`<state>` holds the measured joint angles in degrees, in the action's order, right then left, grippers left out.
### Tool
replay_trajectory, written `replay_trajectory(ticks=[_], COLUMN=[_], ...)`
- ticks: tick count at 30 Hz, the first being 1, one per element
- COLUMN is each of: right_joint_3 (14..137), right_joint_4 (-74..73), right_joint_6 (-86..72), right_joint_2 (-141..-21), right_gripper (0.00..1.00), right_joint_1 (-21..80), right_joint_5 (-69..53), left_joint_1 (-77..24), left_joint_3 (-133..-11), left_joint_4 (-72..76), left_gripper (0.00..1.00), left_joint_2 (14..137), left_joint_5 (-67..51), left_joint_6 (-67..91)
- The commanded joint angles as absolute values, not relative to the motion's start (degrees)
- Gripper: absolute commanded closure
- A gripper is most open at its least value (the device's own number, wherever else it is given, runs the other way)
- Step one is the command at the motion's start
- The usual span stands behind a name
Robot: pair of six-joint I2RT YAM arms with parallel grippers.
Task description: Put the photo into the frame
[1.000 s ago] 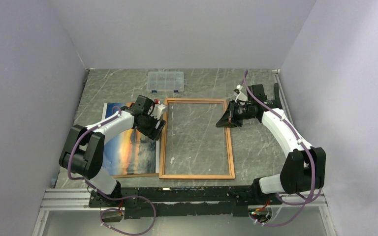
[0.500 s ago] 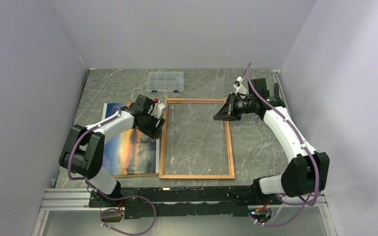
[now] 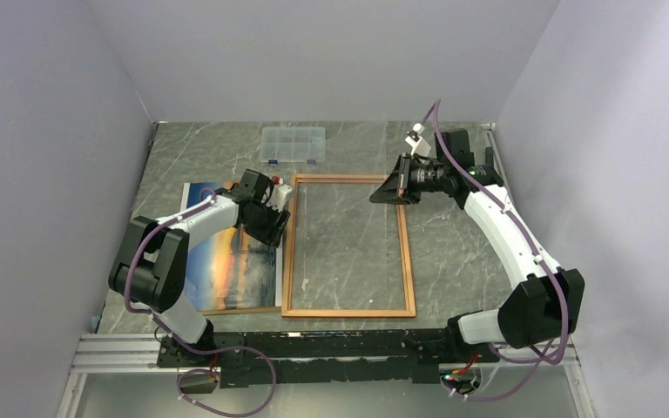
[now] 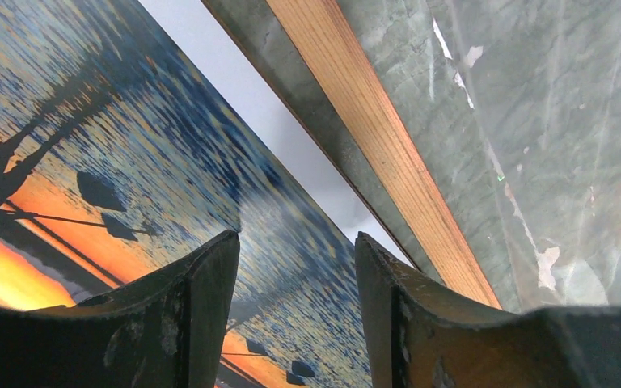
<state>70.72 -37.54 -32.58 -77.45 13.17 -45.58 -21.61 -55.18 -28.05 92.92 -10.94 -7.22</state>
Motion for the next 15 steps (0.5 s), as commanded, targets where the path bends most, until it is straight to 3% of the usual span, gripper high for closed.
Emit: replay_trajectory(ticks=[1,15], right_joint_3=[72.57,70.56], right_joint_4=[-32.75,-31.41], right_joint_6=[-34.89,-37.68], right_joint_2=[-77.79,-75.26], right_gripper=[1.0,1.0], right_joint_1=[14.16,14.58], right_joint_5=[-47.64,-48.1], left_joint_1=[-21.54,-21.53], left_joint_3=[-55.77,-54.58], left_joint_4=[-27.71,-26.89], left_gripper=[0.41,0.42], left_joint_2=[92.86,92.64], left_joint_5=[-12.68,-12.75], left_joint_6=[-6.13,-6.11])
